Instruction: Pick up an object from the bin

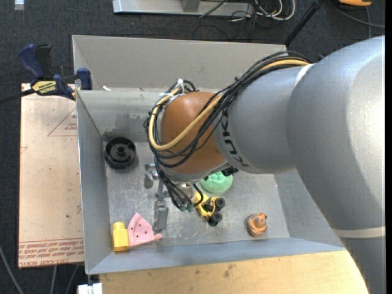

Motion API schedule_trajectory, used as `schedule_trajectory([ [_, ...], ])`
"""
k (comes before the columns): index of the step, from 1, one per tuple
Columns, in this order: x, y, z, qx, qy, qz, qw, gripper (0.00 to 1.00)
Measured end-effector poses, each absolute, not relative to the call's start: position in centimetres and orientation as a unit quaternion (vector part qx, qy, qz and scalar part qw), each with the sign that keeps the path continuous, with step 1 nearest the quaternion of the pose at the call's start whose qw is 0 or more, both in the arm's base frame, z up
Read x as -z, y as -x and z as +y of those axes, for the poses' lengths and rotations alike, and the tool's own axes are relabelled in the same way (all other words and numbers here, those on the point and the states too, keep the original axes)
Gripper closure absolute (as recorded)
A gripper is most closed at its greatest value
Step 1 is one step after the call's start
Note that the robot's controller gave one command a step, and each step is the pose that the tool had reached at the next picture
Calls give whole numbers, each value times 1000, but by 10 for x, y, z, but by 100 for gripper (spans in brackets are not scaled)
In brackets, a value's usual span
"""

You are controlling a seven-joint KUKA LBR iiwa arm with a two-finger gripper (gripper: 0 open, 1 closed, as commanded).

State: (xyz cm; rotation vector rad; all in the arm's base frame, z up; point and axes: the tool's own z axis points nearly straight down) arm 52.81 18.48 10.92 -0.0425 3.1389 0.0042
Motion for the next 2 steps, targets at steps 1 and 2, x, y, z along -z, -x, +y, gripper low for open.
schedule_trajectory([
  [1, -79, -533, 169, 1, -31, 1000, 1, 0],
  [2, -117, -551, 165, 0, -26, 1000, -4, 0],
])
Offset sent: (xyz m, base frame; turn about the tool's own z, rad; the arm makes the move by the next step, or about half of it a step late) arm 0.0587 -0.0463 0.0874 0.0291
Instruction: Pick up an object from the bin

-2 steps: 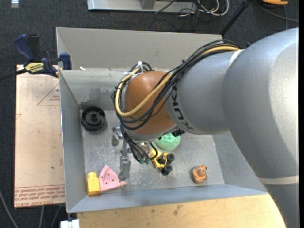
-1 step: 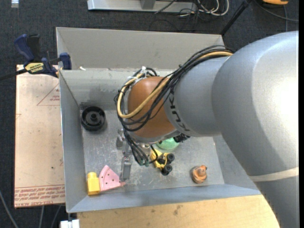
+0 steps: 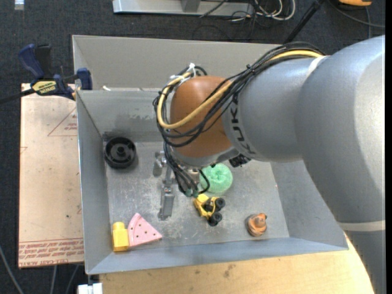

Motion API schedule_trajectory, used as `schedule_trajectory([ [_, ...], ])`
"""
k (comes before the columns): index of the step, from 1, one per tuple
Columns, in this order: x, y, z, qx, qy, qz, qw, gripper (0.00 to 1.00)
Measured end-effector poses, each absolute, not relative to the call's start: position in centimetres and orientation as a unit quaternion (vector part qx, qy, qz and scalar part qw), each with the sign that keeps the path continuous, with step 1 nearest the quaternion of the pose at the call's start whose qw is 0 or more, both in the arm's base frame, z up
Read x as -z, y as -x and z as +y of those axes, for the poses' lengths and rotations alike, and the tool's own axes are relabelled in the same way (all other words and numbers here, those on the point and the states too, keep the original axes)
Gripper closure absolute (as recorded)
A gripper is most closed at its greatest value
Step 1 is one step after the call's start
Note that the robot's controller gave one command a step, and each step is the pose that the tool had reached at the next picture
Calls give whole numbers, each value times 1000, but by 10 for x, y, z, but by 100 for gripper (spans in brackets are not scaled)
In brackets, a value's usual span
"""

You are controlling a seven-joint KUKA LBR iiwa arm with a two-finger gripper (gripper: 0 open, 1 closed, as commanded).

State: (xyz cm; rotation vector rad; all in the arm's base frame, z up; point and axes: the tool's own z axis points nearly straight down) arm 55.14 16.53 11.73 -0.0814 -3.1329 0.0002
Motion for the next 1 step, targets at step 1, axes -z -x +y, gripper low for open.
schedule_trajectory([
  [1, -140, -568, 115, 2, 61, -998, -3, 0],
])
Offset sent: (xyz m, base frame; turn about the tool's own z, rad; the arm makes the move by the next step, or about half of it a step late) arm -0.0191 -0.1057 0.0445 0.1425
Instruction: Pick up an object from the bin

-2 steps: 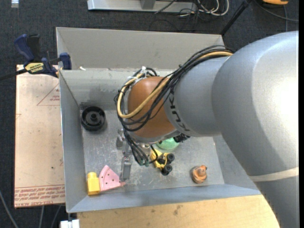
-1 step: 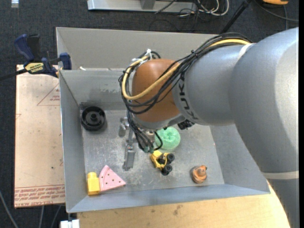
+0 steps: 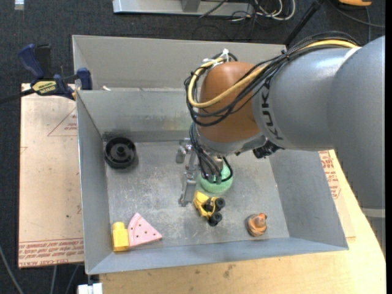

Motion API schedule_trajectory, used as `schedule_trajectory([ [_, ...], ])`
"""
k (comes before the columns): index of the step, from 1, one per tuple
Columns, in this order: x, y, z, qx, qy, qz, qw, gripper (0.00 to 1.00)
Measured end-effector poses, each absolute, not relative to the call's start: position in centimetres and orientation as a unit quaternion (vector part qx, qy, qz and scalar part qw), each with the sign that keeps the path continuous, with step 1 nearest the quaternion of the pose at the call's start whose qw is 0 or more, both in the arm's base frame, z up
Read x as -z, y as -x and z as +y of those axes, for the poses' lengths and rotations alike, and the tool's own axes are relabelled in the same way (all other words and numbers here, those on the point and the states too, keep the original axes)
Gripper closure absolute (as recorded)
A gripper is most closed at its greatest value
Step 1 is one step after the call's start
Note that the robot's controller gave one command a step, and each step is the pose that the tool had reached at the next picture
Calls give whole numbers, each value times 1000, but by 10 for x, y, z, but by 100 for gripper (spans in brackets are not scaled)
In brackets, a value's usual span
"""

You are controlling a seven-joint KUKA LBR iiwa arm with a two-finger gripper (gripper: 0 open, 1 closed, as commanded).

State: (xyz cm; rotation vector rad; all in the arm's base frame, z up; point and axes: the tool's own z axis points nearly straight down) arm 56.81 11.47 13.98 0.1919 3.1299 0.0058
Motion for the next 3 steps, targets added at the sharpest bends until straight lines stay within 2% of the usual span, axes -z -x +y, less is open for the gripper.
schedule_trajectory([
  [1, -161, -530, 57, 1, -99, 995, -2, 0],
  [3, -102, -530, 54, 0, -35, 999, 0, 0],
])
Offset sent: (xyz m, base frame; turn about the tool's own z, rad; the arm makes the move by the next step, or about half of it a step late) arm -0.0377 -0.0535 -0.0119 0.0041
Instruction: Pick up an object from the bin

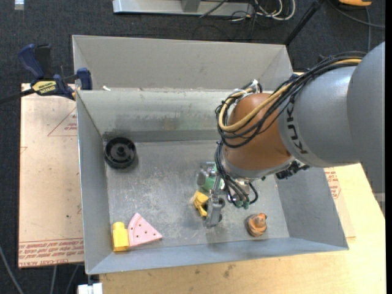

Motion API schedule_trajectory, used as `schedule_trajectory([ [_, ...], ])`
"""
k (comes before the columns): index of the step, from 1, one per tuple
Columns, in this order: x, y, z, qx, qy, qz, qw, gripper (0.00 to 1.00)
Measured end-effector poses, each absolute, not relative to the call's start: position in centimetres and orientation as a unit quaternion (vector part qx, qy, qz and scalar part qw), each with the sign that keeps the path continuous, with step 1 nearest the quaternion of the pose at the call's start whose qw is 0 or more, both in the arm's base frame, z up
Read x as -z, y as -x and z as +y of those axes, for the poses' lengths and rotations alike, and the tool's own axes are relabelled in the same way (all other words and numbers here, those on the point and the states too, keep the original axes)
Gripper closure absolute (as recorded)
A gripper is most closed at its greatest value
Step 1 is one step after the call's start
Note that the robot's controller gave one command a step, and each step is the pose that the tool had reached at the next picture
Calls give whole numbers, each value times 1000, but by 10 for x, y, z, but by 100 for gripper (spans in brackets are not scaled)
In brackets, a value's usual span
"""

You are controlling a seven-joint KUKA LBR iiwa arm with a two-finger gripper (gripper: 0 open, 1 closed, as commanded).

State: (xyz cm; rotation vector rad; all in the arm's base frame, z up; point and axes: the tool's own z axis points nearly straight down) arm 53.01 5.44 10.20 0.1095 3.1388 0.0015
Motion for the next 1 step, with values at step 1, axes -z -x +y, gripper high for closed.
schedule_trajectory([
  [1, -82, -530, 52, 0, -12, 1000, -1, 0],
])
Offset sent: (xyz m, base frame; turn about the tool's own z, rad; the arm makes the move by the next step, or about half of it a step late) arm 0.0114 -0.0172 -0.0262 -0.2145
